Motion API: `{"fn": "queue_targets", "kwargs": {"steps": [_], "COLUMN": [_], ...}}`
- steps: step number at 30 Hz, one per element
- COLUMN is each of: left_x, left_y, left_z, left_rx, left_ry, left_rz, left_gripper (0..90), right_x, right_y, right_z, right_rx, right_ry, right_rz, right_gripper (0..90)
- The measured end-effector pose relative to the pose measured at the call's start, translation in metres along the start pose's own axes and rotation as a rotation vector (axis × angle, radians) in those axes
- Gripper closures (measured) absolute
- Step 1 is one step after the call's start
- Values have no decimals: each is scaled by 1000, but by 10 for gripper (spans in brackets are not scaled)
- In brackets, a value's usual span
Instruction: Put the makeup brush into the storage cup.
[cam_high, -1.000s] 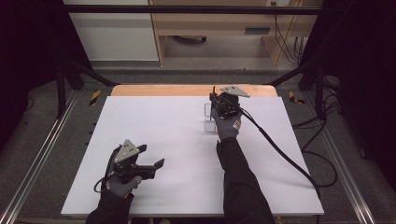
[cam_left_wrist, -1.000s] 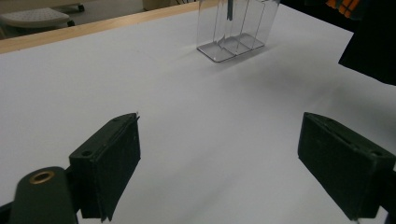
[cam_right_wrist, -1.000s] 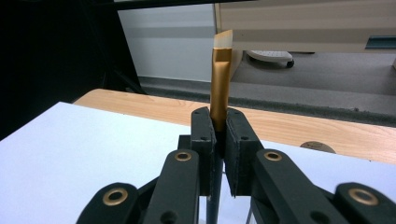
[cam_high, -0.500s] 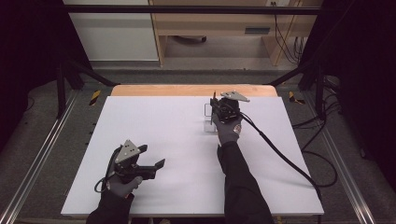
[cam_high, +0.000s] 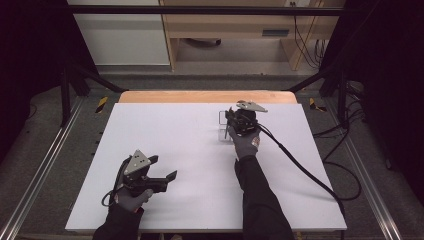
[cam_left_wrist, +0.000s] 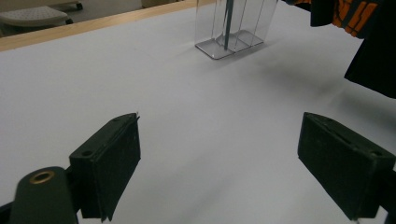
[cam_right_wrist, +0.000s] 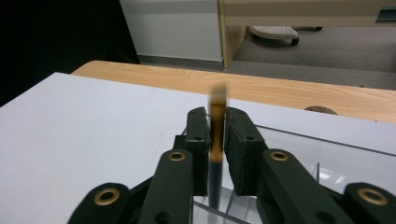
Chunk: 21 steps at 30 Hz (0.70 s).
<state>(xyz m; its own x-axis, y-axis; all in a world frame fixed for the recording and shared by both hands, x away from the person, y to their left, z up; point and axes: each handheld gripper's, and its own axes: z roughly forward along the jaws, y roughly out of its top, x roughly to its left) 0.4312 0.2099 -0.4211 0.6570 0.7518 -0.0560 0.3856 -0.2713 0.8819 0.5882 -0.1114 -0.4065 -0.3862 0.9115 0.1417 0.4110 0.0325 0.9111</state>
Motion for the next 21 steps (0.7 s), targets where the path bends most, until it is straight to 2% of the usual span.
{"fn": "queue_targets", "kwargs": {"steps": [8, 14, 19, 21], "left_x": [-1, -1, -1, -1], "left_y": [0, 0, 0, 1], "left_z": [0, 0, 0, 0], "left_rx": [-3, 2, -2, -3], "left_ry": [0, 1, 2, 3], "left_rz": [1, 5, 2, 0], "left_gripper": [123, 123, 123, 123], "right_x": [-2, -2, -2, -2], "right_y": [1, 3, 5, 5], "right_z": [-16, -39, -59, -66], "right_rx": [-19, -48, -67, -76], "right_ry": [17, 63, 108, 110], "right_rz": [-15, -45, -46, -55], "right_gripper": [638, 504, 394, 366]}}
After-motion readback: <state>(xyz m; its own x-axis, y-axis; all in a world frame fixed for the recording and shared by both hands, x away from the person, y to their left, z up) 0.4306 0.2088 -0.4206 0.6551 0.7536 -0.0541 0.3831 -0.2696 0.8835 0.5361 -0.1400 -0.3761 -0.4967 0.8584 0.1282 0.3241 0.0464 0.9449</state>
